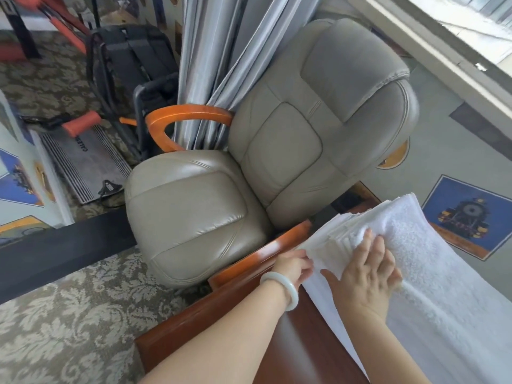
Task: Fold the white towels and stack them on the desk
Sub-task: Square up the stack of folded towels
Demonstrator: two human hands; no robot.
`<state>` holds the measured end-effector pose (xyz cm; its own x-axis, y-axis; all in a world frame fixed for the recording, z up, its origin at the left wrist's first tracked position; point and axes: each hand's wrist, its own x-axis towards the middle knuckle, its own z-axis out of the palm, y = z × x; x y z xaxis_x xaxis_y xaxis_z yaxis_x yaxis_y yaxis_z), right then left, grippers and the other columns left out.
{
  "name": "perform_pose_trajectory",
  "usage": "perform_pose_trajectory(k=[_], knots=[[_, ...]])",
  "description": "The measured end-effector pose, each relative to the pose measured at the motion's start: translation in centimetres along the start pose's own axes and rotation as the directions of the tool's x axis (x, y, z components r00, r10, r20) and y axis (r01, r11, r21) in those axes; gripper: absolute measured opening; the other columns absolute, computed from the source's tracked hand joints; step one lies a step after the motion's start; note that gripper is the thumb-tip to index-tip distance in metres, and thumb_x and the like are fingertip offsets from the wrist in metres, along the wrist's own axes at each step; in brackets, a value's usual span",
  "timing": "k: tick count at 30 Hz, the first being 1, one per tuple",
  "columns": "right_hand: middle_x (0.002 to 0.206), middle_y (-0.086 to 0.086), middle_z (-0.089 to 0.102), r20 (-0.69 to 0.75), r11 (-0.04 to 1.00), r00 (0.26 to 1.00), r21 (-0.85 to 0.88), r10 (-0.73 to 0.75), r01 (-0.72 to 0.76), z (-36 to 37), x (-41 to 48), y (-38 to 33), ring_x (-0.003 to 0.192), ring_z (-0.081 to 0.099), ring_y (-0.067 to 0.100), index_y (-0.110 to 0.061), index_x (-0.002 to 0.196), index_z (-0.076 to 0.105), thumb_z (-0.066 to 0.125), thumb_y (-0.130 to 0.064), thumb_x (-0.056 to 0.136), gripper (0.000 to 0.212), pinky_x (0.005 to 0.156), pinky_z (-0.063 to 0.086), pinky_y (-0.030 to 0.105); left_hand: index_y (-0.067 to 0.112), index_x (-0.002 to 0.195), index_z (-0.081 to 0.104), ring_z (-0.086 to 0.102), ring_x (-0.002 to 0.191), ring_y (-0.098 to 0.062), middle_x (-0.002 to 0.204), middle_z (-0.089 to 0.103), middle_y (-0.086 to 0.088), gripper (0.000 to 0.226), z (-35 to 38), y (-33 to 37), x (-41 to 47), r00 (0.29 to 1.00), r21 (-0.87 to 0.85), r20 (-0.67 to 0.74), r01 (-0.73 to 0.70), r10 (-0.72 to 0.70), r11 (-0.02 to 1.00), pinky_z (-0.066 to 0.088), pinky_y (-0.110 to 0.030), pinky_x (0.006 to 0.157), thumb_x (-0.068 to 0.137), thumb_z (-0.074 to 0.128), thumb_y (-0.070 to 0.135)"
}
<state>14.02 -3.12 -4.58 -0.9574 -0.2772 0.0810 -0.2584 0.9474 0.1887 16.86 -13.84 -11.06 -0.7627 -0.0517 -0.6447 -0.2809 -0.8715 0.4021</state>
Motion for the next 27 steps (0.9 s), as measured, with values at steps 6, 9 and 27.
perform_pose_trajectory(k=[6,9,27], knots=[[0.149,0.008,0.046,-0.048,0.91,0.996,0.412,0.074,-0.047,-5.5,0.4,3.1,0.132,0.042,0.03,-0.02,0.149,0.037,0.042,-0.048,0.096,0.06,0.108,0.031,0.048,0.001,0.112,0.064,0.064,0.093,-0.022,0.095,0.066,-0.007,0.022,1.5,1.5,1.1,0.999,0.132,0.045,-0.017,0.011,0.991,0.052,-0.031,0.092,0.095,0.05,0.003],[0.156,0.003,0.037,-0.134,0.924,0.971,0.356,0.197,-0.139,-6.2,2.0,5.6,0.144,0.028,0.025,-0.022,0.15,0.037,0.037,-0.036,0.102,0.05,0.113,0.021,0.047,0.0,0.086,0.065,0.063,0.071,-0.021,0.082,0.064,-0.012,0.012,2.0,2.8,2.5,0.998,0.172,0.056,0.017,-0.027,0.985,0.051,-0.034,0.077,0.09,0.054,0.004],[0.082,0.015,0.074,0.378,-0.168,0.503,0.895,0.778,-0.413,-7.2,-8.7,11.9,0.088,0.072,0.025,-0.033,0.08,0.079,0.051,-0.072,0.076,0.048,0.062,0.057,0.023,0.004,0.129,0.052,0.06,0.111,-0.028,0.127,0.058,-0.016,0.102,5.4,8.7,4.5,0.936,0.706,0.147,0.126,-0.319,0.697,0.055,-0.038,0.086,0.06,0.072,0.076]])
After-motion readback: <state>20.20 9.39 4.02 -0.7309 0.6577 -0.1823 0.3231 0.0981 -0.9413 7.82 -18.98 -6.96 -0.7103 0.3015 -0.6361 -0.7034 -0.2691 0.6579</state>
